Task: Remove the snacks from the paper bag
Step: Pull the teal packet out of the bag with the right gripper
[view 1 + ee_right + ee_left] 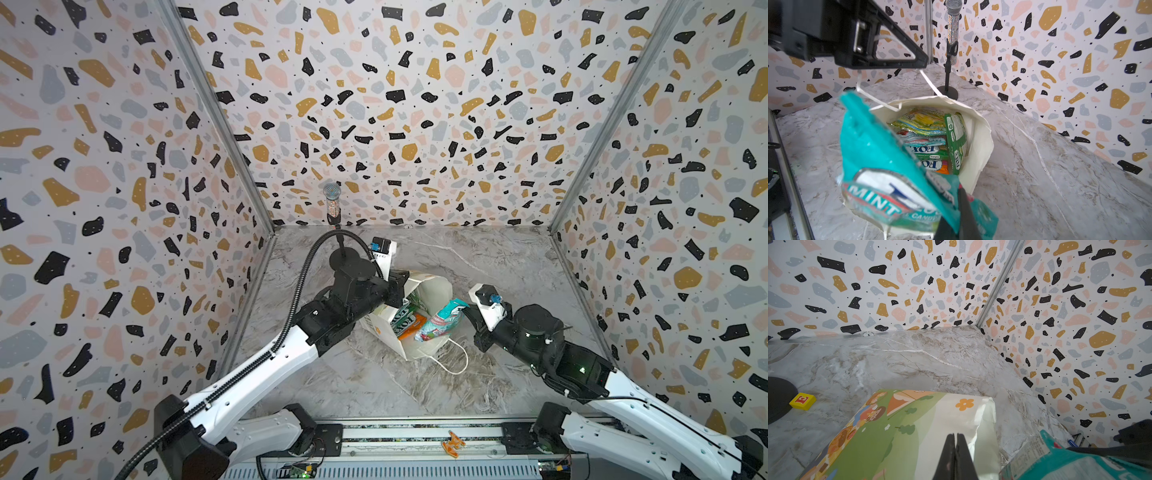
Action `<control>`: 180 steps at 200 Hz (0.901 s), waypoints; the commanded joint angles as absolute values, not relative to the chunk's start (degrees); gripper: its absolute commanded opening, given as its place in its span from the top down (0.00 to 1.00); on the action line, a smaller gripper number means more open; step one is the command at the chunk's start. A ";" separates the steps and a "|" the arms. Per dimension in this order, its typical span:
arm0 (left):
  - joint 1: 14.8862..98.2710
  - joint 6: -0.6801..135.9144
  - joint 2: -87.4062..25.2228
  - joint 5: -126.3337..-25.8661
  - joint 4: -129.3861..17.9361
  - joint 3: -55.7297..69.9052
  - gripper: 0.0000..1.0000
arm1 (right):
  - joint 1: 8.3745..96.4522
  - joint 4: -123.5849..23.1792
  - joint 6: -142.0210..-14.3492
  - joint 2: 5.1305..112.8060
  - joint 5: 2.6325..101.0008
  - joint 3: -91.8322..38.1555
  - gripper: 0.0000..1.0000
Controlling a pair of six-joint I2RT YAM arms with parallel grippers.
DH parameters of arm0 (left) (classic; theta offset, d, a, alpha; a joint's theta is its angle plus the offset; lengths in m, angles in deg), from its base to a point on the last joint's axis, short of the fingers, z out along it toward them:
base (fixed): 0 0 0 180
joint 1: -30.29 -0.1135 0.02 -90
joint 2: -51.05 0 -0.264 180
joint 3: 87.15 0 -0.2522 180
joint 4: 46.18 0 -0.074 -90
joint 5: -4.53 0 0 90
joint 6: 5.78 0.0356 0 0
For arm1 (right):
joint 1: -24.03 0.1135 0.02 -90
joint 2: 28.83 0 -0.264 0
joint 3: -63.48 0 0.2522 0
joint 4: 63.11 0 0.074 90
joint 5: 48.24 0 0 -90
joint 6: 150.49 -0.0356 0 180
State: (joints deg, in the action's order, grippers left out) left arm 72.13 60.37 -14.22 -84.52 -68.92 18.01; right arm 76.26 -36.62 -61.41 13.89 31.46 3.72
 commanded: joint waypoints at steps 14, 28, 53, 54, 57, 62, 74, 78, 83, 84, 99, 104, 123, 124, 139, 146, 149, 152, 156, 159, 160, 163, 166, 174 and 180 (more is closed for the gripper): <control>72.30 60.28 -13.18 -84.77 -66.97 18.50 1.00 | 74.75 -36.44 -62.39 13.16 26.75 -1.83 1.00; 72.29 60.29 -13.02 -84.55 -66.93 18.47 1.00 | 73.59 -36.43 -62.65 13.33 25.73 -3.07 1.00; 72.29 60.23 -12.76 -84.18 -67.01 18.51 1.00 | 69.95 -36.65 -63.11 13.97 25.42 -5.59 1.00; 72.29 60.23 -12.76 -84.17 -66.99 18.52 1.00 | 69.80 -36.63 -63.20 14.06 25.42 -5.76 1.00; 72.26 60.23 -12.76 -84.11 -66.98 18.53 1.00 | 69.40 -36.75 -63.30 14.17 25.33 -5.99 1.00; 72.29 60.19 -12.76 -83.99 -66.98 18.46 1.00 | 68.30 -36.71 -63.50 14.54 25.32 -6.45 1.00; 72.30 60.08 -12.67 -83.85 -66.98 18.54 1.00 | 65.13 -36.55 -63.96 15.93 26.25 -7.66 1.00; 72.27 60.06 -12.67 -83.89 -66.98 18.58 1.00 | 63.84 -36.45 -64.21 16.52 26.84 -8.20 1.00; 72.23 60.05 -12.68 -83.87 -66.97 18.57 1.00 | 62.09 -36.07 -64.61 17.48 27.89 -8.86 1.00; 72.22 60.10 -12.67 -83.88 -66.93 18.64 1.00 | 61.69 -36.03 -64.70 17.66 28.15 -8.97 1.00; 72.30 60.04 -12.67 -83.89 -67.01 18.56 1.00 | 54.75 -35.32 -66.66 20.80 33.61 -10.73 1.00; 72.28 60.06 -12.66 -83.96 -66.98 18.54 1.00 | 52.11 -35.16 -67.52 22.16 35.91 -11.26 1.00; 72.28 59.99 -12.45 -84.05 -66.89 18.66 1.00 | 42.62 -34.72 -70.14 26.97 45.79 -12.81 1.00; 72.29 59.98 -12.43 -84.06 -66.89 18.64 1.00 | 42.20 -34.70 -70.19 27.24 46.06 -12.88 1.00; 72.30 59.88 -12.32 -84.17 -66.86 18.74 1.00 | 36.56 -35.61 -71.96 30.91 51.95 -13.06 1.00; 72.28 59.80 -12.27 -84.23 -66.85 18.80 1.00 | 34.33 -36.07 -72.71 32.93 54.60 -13.00 1.00; 72.27 59.81 -12.26 -84.24 -66.88 18.75 1.00 | 33.45 -36.33 -72.99 33.79 55.60 -12.94 1.00; 72.30 59.79 -12.23 -84.24 -66.89 18.84 1.00 | 32.63 -36.66 -73.31 34.56 56.74 -12.83 1.00; 72.28 59.78 -12.23 -84.16 -66.89 18.81 1.00 | 31.63 -37.24 -73.66 35.63 58.32 -12.58 1.00; 72.25 59.89 -12.23 -84.20 -66.93 18.83 1.00 | 30.95 -37.69 -73.81 36.53 59.16 -12.41 1.00; 72.28 59.88 -12.19 -84.22 -66.95 18.81 1.00 | 30.74 -37.85 -73.87 36.81 59.73 -12.33 1.00; 72.23 59.87 -12.16 -84.24 -66.97 18.84 1.00 | 30.11 -38.35 -74.12 37.67 61.03 -12.21 1.00; 72.28 59.88 -12.14 -84.22 -67.00 18.88 1.00 | 29.59 -38.79 -74.29 38.49 62.15 -12.05 1.00; 72.27 59.85 -12.05 -84.31 -66.98 18.89 1.00 | 28.39 -40.34 -74.78 41.05 65.30 -11.64 1.00; 72.28 59.87 -12.00 -84.28 -67.01 18.93 1.00 | 27.83 -41.23 -74.92 42.88 67.18 -11.62 1.00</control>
